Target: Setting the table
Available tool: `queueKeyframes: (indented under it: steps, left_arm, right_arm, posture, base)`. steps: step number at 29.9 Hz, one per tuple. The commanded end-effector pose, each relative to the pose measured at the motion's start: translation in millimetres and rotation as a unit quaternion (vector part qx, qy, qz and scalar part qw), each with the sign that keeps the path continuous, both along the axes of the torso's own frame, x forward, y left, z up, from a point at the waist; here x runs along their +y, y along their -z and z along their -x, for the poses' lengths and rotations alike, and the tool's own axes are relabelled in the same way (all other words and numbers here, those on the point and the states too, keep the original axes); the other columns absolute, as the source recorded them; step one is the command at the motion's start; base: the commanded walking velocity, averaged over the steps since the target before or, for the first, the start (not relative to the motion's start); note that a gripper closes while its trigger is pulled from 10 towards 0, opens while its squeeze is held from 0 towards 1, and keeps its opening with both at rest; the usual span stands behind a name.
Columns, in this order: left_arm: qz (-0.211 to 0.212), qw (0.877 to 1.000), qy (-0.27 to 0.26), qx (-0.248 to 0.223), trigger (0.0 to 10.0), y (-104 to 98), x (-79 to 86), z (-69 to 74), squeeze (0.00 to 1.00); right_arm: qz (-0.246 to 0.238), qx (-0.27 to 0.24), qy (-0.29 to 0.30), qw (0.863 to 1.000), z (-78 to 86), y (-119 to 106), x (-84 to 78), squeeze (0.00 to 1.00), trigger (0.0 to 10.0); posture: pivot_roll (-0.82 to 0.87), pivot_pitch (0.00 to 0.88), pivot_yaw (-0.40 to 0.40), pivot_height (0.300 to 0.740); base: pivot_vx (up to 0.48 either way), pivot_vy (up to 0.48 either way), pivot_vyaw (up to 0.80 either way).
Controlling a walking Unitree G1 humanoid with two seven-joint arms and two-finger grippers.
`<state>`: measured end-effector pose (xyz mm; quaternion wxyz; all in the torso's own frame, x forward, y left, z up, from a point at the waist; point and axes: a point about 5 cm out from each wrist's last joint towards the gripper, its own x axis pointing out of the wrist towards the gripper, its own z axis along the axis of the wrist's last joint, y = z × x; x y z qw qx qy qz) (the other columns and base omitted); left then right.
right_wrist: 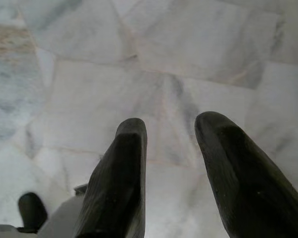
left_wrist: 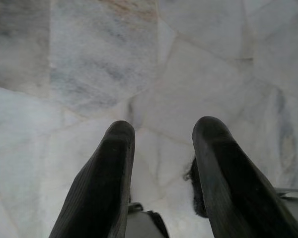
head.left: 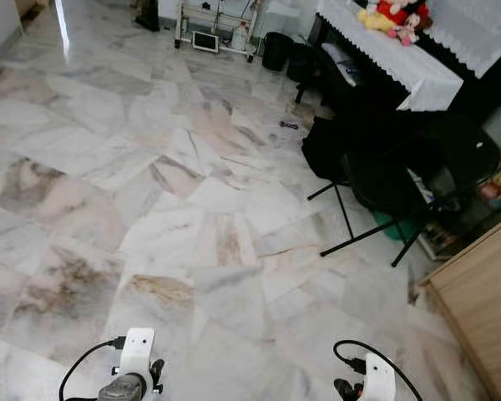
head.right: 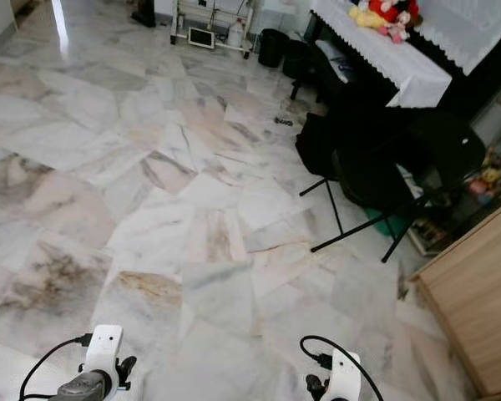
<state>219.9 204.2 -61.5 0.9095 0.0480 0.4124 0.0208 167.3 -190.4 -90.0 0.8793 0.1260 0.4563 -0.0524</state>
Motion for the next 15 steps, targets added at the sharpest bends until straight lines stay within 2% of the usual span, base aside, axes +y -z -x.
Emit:
queueKeyframes:
  steps: [1,5,10,15]
  left_arm:
    - [0.000,1.000,0.013,0.012,10.0,3,-7.6,2.0,0.00]
    - [-0.008,0.999,0.031,0.011,10.0,1,-10.7,-2.1,0.00]
    - [-0.023,0.997,0.071,0.013,10.0,0,-15.8,-4.6,0.00]
    - [-0.028,0.997,0.068,0.012,10.0,0,-11.7,-4.4,0.00]
  right_arm:
    - [0.007,0.011,0.007,1.000,6.6,2,-7.8,0.00,10.0]
    - [0.002,0.005,0.005,1.000,4.7,1,-7.0,0.00,10.0]
    - [-0.002,-0.004,0.000,1.000,-2.7,-2,-3.2,0.00,10.0]
    - [-0.007,-0.009,-0.004,1.000,-6.4,-3,1.5,0.00,10.0]
  posture:
    - [0.38,0.000,-0.356,0.740]
    - [0.41,0.000,-0.397,0.740]
    - [0.45,0.000,-0.400,0.740]
    - [0.48,0.000,-0.400,0.740]
  base:
    - [0.000,0.000,-0.77]
    - [0.000,0.000,-0.77]
    - [0.000,0.000,-0.77]
    - [0.000,0.000,-0.77]
